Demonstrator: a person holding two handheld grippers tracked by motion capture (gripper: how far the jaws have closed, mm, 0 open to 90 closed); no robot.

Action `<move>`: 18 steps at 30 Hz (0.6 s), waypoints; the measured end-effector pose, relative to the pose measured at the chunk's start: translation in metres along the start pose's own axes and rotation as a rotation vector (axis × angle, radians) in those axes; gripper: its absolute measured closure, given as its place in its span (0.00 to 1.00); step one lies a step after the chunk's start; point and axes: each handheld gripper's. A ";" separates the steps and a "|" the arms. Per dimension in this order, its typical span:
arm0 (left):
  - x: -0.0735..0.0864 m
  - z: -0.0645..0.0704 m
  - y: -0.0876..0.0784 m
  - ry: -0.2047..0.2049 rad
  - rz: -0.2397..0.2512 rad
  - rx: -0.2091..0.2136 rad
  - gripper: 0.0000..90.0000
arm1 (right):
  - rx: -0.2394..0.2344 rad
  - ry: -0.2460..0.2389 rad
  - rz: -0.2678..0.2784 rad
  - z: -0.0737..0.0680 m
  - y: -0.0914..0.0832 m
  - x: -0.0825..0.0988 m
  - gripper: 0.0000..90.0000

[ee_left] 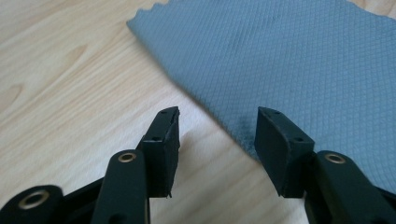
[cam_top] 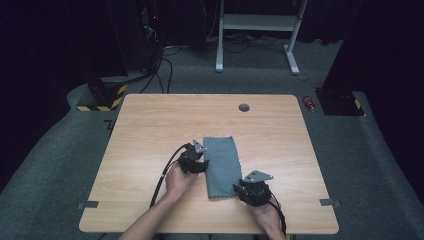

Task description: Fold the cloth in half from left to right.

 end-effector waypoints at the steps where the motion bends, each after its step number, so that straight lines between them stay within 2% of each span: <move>1: 0.001 0.001 -0.003 -0.012 0.004 0.009 0.56 | -0.002 -0.007 -0.001 0.001 0.000 0.000 0.72; 4: 0.009 0.010 -0.018 -0.066 0.043 0.068 0.55 | -0.009 -0.011 -0.001 0.002 0.000 -0.001 0.71; 8: 0.023 0.035 -0.039 -0.063 0.077 0.121 0.54 | -0.014 -0.013 -0.001 0.003 0.000 0.000 0.70; 10: 0.029 0.044 -0.044 -0.052 0.077 0.123 0.53 | -0.012 -0.013 -0.003 0.003 -0.001 0.000 0.70; 11: 0.029 0.044 -0.044 -0.052 0.077 0.123 0.53 | -0.011 -0.016 -0.001 0.004 -0.001 0.000 0.70; 13: 0.037 0.052 -0.046 -0.037 0.061 0.102 0.53 | -0.010 -0.009 0.001 0.005 -0.002 0.001 0.70; 15: 0.042 0.054 -0.045 -0.028 0.044 0.081 0.53 | -0.006 -0.009 -0.001 0.006 -0.003 0.002 0.69; 18: 0.048 0.053 -0.047 -0.041 0.056 0.075 0.53 | 0.000 -0.006 -0.007 0.009 -0.005 0.003 0.68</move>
Point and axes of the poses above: each handheld gripper's, and its own axes: y roughly forward along the jaws, x roughly out of its underside, z roughly to its right, and after that the axes turned 7 degrees about z, right-handed
